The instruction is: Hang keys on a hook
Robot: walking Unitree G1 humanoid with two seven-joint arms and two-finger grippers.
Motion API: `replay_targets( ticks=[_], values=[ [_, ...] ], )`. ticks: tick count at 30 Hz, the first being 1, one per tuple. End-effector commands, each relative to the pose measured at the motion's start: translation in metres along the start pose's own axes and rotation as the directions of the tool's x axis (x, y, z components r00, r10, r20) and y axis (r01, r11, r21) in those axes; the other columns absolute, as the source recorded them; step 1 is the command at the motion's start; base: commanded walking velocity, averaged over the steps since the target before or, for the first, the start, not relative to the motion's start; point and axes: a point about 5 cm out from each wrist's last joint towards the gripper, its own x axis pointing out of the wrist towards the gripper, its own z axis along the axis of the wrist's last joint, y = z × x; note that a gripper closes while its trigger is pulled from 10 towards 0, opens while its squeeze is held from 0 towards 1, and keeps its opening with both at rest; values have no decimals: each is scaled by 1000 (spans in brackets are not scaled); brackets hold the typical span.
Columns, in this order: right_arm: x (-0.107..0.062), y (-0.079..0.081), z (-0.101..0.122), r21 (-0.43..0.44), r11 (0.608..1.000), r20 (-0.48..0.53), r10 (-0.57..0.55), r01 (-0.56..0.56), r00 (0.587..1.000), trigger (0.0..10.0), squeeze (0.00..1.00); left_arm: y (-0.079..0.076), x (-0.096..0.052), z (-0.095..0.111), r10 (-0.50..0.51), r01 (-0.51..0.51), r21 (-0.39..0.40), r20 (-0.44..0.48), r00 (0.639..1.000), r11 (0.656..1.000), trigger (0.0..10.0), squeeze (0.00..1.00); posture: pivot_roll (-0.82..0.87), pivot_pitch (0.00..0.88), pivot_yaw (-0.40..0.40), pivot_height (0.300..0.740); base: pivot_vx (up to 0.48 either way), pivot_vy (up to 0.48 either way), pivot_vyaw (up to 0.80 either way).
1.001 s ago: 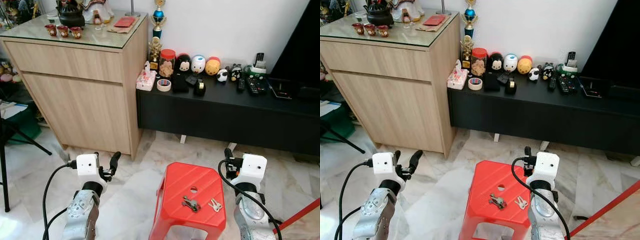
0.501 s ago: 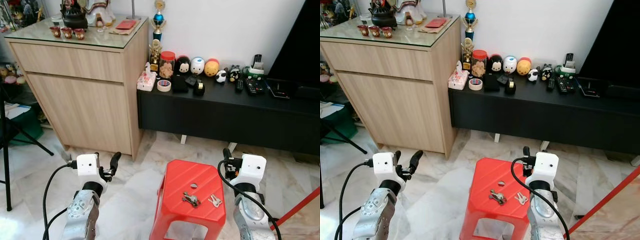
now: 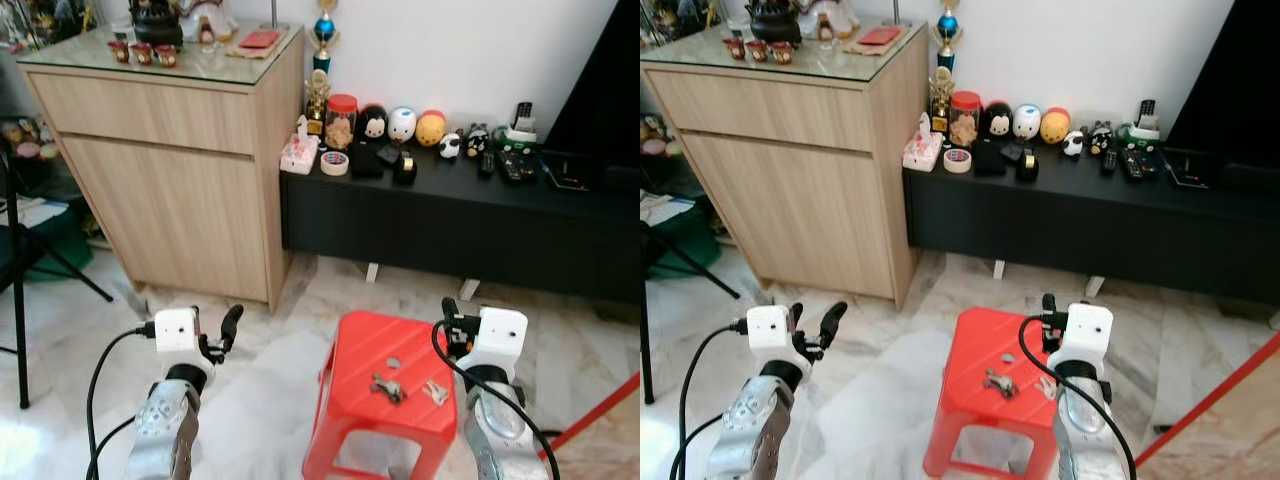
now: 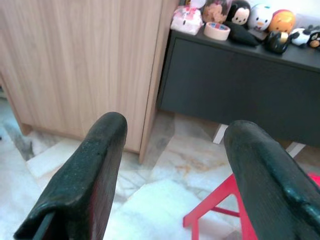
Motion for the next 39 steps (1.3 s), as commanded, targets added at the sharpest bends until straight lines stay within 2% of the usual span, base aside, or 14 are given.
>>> replay_targets(
  ticks=[1, 32, 39],
  values=[
    [-1, -1, 2, 3, 1000, 15, 5, -5, 1000, 10000, 0, -1, -1, 0, -3, 3, -9, -3, 1000, 1000, 10000, 0, -39, 11, -69, 626, 0, 0, 0],
    [-5, 5, -4, 1, 998, -13, 61, -61, 998, 10000, 0, -5, 0, -1, -20, 20, -19, -13, 1000, 1000, 10000, 0, -35, 14, -68, 626, 0, 0, 0],
    [-5, 7, -4, 1, 998, -13, 65, -65, 998, 10000, 0, -5, 0, 0, -23, 23, -20, -11, 1000, 1000, 10000, 0, -34, 16, -66, 626, 244, 0, 0]
  ],
)
